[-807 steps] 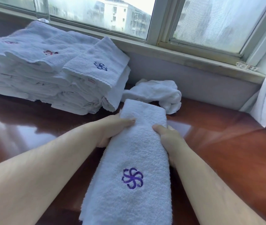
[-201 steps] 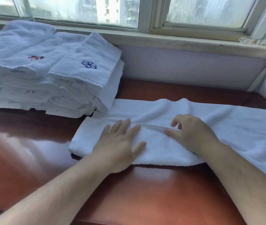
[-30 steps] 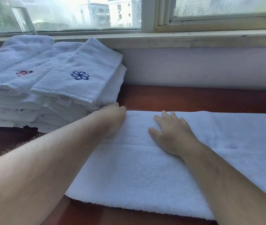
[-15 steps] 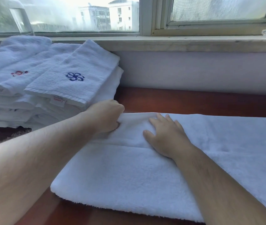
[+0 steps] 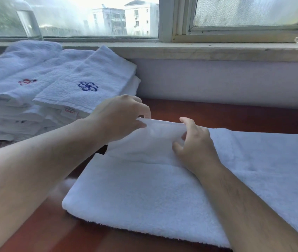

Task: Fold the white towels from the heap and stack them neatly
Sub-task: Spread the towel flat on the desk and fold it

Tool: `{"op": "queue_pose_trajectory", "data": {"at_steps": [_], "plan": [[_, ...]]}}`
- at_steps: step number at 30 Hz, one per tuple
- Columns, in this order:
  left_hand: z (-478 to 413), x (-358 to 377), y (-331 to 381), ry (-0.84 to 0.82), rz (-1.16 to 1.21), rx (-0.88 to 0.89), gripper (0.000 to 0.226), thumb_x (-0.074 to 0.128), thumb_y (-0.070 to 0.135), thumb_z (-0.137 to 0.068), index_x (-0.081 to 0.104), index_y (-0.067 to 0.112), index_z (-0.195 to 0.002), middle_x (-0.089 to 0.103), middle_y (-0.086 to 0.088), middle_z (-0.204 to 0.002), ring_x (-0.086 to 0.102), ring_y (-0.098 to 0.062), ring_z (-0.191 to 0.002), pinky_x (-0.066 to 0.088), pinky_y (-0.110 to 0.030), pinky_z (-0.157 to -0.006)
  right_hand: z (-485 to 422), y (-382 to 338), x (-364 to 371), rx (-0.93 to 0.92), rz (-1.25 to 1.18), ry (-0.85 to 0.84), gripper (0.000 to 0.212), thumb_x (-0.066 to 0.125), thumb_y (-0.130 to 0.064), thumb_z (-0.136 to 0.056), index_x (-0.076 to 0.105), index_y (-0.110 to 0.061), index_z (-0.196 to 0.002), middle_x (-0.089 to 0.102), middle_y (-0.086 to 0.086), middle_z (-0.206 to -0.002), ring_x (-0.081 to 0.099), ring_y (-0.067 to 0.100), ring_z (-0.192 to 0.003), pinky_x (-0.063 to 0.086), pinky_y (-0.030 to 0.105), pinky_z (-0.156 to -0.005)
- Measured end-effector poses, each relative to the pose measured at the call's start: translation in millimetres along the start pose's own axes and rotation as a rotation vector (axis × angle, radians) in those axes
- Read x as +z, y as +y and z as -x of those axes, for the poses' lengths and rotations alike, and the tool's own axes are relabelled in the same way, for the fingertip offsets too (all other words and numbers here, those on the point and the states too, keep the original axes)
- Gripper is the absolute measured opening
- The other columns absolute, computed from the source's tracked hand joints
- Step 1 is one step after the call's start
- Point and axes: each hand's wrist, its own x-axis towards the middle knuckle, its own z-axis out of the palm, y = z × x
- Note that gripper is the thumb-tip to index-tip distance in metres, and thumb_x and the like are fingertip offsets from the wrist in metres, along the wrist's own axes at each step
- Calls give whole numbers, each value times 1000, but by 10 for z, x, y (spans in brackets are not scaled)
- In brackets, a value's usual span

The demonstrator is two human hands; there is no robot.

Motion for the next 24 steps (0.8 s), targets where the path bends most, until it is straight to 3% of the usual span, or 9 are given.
{"op": "queue_pose_trajectory", "data": {"at_steps": [3, 5, 7, 10, 12, 14, 19, 24], "plan": [[178, -91, -27, 37, 53, 5, 12, 72, 42, -88, 72, 38, -99, 44, 20, -74, 47, -14, -67, 30, -25, -54, -26, 16, -22, 8, 104, 51, 67, 65, -31, -88, 39, -30, -150, 61, 2, -110, 48, 30, -113, 42, 43, -92], [330, -117, -54, 53, 71, 9, 13, 72, 42, -87, 73, 36, -99, 43, 21, -73, 47, -16, -66, 31, -26, -56, -42, 9, -44, -15, 205, 124, 54, 67, -35, -89, 54, -30, -141, 56, 7, -111, 46, 32, -109, 40, 41, -88], [476, -122, -81, 58, 77, 6, 12, 73, 39, -87, 73, 36, -99, 43, 19, -73, 48, -18, -66, 36, -29, -59, -44, -20, -92, -101, 250, 284, 25, 72, -34, -86, 73, -25, -110, 51, 9, -104, 42, 32, -101, 38, 40, -82], [633, -137, -155, 61, 93, -3, 14, 74, 30, -88, 72, 33, -102, 41, 16, -74, 51, -20, -68, 45, -33, -63, -20, -60, -203, -246, 291, 426, 9, 78, -26, -79, 72, -19, -79, 56, 9, -100, 47, 33, -98, 36, 43, -88], [699, -165, -222, 64, 106, 10, 19, 74, 24, -88, 72, 32, -105, 39, 20, -75, 48, -17, -67, 45, -32, -64, 31, -93, -281, -357, 303, 383, 9, 75, -22, -77, 68, -17, -74, 61, 4, -81, 57, 33, -82, 38, 44, -87], [766, -196, -275, 50, 131, 43, 22, 75, 20, -88, 72, 32, -106, 40, 21, -77, 45, -12, -68, 44, -30, -64, 138, -105, -343, -461, 321, 303, 10, 72, -19, -79, 64, -15, -75, 58, 3, -67, 57, 34, -67, 44, 42, -71], [1050, -157, -277, -44, 225, 109, 25, 74, 20, -88, 71, 36, -107, 48, 18, -90, 49, -4, -72, 44, -26, -67, 522, -21, -473, -615, 352, 229, 11, 80, -11, -78, 69, -13, -81, 54, 4, -70, 59, 33, -63, 46, 36, -45], [1406, 11, -188, -74, 277, 107, 23, 74, 24, -89, 70, 39, -106, 44, 24, -93, 47, 0, -71, 48, -26, -65, 747, 27, -491, -682, 389, 62, 14, 86, -9, -73, 73, -13, -78, 60, 3, -70, 62, 31, -63, 47, 33, -46]]}}
